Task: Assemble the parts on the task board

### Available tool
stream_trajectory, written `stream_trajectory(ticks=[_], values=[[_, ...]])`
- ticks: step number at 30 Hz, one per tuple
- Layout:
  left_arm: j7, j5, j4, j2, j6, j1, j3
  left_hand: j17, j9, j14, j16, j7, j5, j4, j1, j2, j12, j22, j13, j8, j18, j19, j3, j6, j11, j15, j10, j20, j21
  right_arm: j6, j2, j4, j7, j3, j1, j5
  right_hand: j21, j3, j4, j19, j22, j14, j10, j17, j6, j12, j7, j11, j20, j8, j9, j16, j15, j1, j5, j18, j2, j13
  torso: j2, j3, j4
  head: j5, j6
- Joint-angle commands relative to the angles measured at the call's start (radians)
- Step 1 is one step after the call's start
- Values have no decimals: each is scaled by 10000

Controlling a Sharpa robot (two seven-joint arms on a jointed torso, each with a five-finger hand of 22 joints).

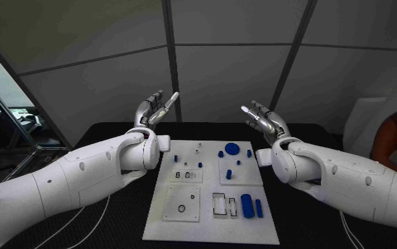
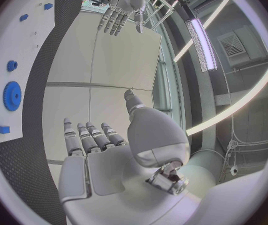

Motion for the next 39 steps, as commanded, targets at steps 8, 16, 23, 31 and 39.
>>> stream_trajectory(ticks=[8,16,23,31,39], values=[[291,76,68,-328,1132,35,24,433,212,3806,972,1081,-3,100,963,375,467,650,253,389,-144,2691,421,1807,767,290,2514,175,1228,1038,-76,-795,-737,117,184,-3958,1711,465,-1592,4200,700,6678,6557,479,5332,1324,1295,-144,42,1116,583,1324,-293,2470,200,1014,-154,483,152,1,-40,-245,-101],[262,-339,466,-732,1270,32,23,815,589,7511,2068,958,-52,-480,1809,939,1481,1447,501,1337,367,6478,673,5999,429,-436,7119,-40,3132,976,-144,-940,-982,119,356,-6634,2463,999,-2160,5772,833,8974,8665,492,7884,1169,805,-725,-378,1235,501,1503,-995,2468,231,1227,-250,374,399,50,-47,-249,-114],[129,-805,1146,-1238,1428,27,23,1215,467,8877,2210,669,-58,-1066,1990,1197,1427,1704,446,1356,364,7620,582,6960,74,-864,8349,-461,3805,1284,-140,-796,-1626,121,600,-8929,3184,1395,-2422,6776,1107,10503,9758,694,8605,922,594,-1093,-906,1112,487,1714,-1477,2305,335,1230,-421,399,669,84,-65,-271,-124],[-13,-992,2143,-1846,1509,18,22,1384,401,9156,2154,632,-61,-1263,2033,1225,1283,1760,431,1262,361,7785,550,7172,7,-944,8630,-547,3936,2101,-66,-401,-3154,123,1016,-12040,4822,1600,-2407,8096,1965,12692,10485,1377,9047,594,363,-1412,-1628,882,480,2491,-2074,2294,417,1224,-808,415,1094,113,-61,-346,-49],[-109,-1040,3062,-2299,1486,14,22,1432,349,8939,1814,715,-64,-1389,1915,1212,974,1792,398,1036,336,7814,442,7115,99,-853,8532,-524,4007,2734,196,-48,-4443,124,1342,-14616,6180,1734,-2283,8467,2781,13457,10062,2454,8987,425,263,-1468,-1902,533,470,3904,-2197,1904,253,1186,-1125,404,1575,104,-13,-487,140]])
